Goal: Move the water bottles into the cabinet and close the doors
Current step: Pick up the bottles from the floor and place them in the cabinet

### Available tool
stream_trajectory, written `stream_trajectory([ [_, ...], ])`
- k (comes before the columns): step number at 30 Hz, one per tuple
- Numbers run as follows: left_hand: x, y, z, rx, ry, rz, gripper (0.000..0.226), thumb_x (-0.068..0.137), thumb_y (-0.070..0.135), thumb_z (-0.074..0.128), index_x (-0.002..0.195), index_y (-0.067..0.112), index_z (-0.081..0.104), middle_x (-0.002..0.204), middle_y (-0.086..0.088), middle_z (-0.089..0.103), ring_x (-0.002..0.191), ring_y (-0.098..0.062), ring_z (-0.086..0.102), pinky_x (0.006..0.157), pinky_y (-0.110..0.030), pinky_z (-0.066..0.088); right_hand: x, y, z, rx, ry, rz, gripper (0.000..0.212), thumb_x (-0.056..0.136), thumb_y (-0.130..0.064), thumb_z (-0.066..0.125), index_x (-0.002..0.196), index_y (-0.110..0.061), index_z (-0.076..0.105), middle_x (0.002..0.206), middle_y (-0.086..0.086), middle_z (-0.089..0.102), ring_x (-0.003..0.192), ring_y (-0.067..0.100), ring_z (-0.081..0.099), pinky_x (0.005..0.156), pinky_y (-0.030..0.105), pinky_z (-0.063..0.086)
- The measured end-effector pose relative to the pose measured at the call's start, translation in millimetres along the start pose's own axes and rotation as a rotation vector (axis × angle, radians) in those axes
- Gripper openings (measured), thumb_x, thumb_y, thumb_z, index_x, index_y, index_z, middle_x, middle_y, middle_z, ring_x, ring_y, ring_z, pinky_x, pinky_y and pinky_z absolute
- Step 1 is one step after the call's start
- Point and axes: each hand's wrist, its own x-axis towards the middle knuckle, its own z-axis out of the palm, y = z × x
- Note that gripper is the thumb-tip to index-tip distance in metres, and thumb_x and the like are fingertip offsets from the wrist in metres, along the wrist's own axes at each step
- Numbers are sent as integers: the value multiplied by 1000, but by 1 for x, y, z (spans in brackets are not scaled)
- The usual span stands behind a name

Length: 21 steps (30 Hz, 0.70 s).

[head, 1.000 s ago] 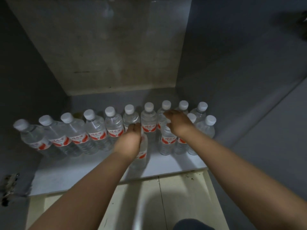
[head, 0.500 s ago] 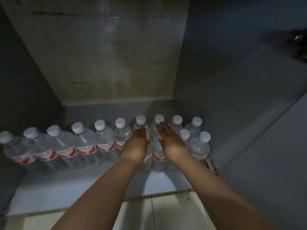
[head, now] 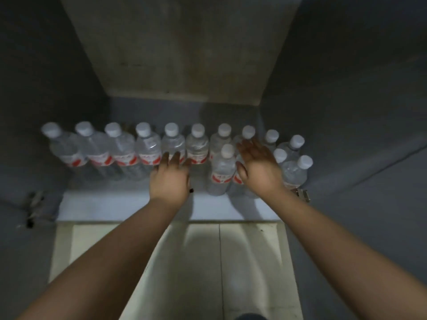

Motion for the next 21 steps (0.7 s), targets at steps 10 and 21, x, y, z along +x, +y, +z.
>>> stream_trajectory([
  [10,-153,-46,-57,-190,-203,-246,49,97,31,41,145,25,31,160,-2,14,148,-28,8,119,-43,18,-84,-120,-63,-61,-264,-224,52,75,-41,36,94,-12,75,104,10,75,101,32,70,82,54,54],
  [21,-424,-28,-130,-419,-513,-986,47,101,36,22,148,33,14,160,10,1,149,-19,-7,121,-43,1,-212,-221,-153,-124,-573,-737,85,99,-42,-3,95,-12,76,104,8,76,98,28,72,96,41,32],
])
